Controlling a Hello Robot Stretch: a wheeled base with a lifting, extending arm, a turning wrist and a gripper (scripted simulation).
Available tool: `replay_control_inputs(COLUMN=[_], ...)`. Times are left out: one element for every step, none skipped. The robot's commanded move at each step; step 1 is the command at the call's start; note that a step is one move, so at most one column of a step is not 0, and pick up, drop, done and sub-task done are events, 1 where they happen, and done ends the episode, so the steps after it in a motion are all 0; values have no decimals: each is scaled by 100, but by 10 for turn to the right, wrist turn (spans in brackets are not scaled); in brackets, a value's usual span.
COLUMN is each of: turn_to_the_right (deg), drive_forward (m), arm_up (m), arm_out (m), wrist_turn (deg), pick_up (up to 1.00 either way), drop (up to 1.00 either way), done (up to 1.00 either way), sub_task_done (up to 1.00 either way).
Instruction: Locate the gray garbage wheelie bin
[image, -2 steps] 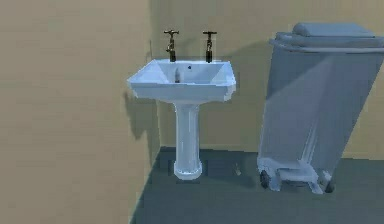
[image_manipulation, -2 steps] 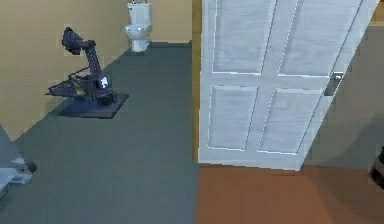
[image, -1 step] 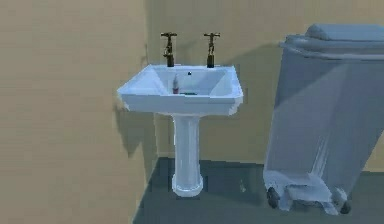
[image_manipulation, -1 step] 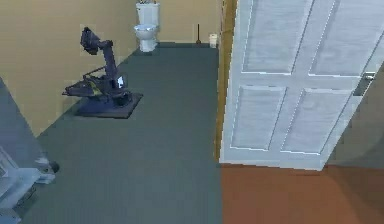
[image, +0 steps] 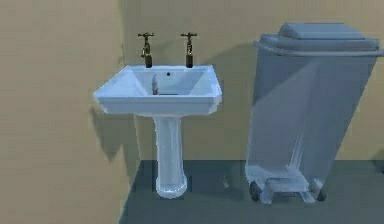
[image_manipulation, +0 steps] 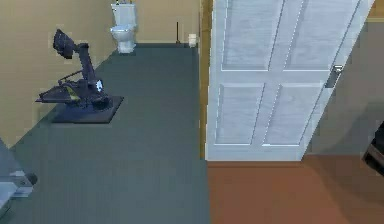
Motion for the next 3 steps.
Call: replay_control_inputs(turn_to_the_right=[0,360,0], drive_forward=[45,0,0], arm_up=[0,0,0], arm_out=[0,0,0], wrist_turn=[0,0,0], pick_up=[0,0,0], drop=[0,0,0], done=[0,0,100], sub_task_done=[0,0,0])
